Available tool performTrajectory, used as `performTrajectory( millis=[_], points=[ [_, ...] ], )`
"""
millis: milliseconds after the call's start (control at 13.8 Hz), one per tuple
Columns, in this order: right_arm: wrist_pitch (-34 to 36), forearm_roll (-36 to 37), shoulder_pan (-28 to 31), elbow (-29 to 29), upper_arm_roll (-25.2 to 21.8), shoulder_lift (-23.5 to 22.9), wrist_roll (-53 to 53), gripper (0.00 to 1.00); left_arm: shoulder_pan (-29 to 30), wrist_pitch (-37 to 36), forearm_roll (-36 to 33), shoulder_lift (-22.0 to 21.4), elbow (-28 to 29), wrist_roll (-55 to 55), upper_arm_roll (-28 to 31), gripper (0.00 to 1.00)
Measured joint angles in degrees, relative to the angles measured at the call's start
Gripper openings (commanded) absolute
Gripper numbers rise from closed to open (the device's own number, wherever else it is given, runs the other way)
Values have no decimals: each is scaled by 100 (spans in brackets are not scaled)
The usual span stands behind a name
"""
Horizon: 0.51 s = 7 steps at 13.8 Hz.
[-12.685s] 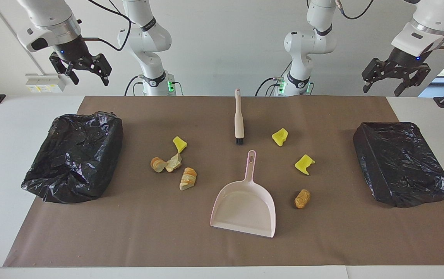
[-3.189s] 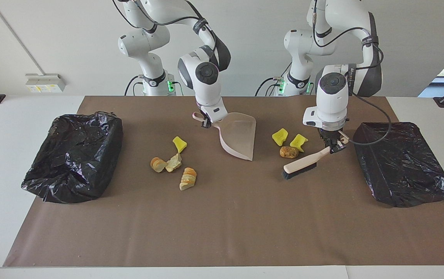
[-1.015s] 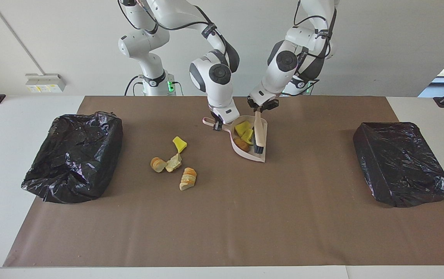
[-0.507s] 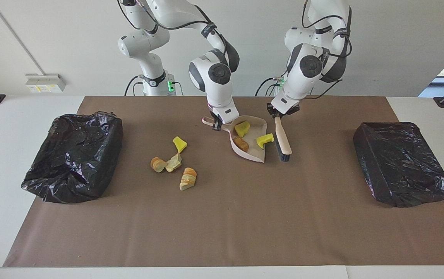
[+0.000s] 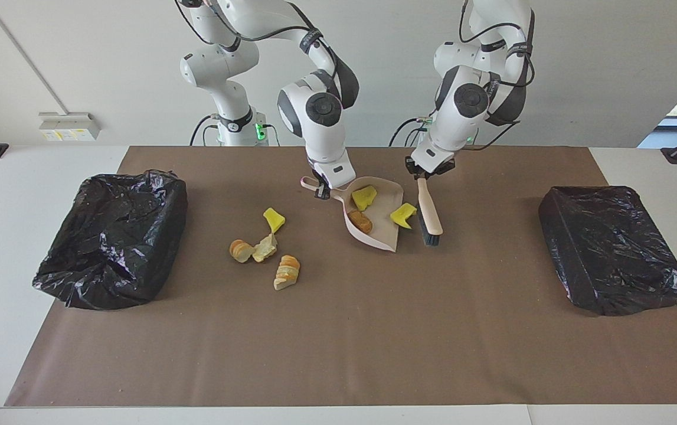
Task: Sweep and dump trash in bin
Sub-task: 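Sweep the yellow and brown pieces into the dustpan with the left gripper's brush, then carry the loaded dustpan with the right gripper over the nearby black bin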
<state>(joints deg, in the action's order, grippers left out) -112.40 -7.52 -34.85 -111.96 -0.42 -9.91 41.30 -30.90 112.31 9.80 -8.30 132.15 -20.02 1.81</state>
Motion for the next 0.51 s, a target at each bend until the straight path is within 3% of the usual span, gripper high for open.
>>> performTrajectory(
  millis=[507],
  points=[
    [136, 79, -2, -3, 5, 3, 0, 0, -704, 247, 387, -20, -46, -957, -72, 0]
  ],
)
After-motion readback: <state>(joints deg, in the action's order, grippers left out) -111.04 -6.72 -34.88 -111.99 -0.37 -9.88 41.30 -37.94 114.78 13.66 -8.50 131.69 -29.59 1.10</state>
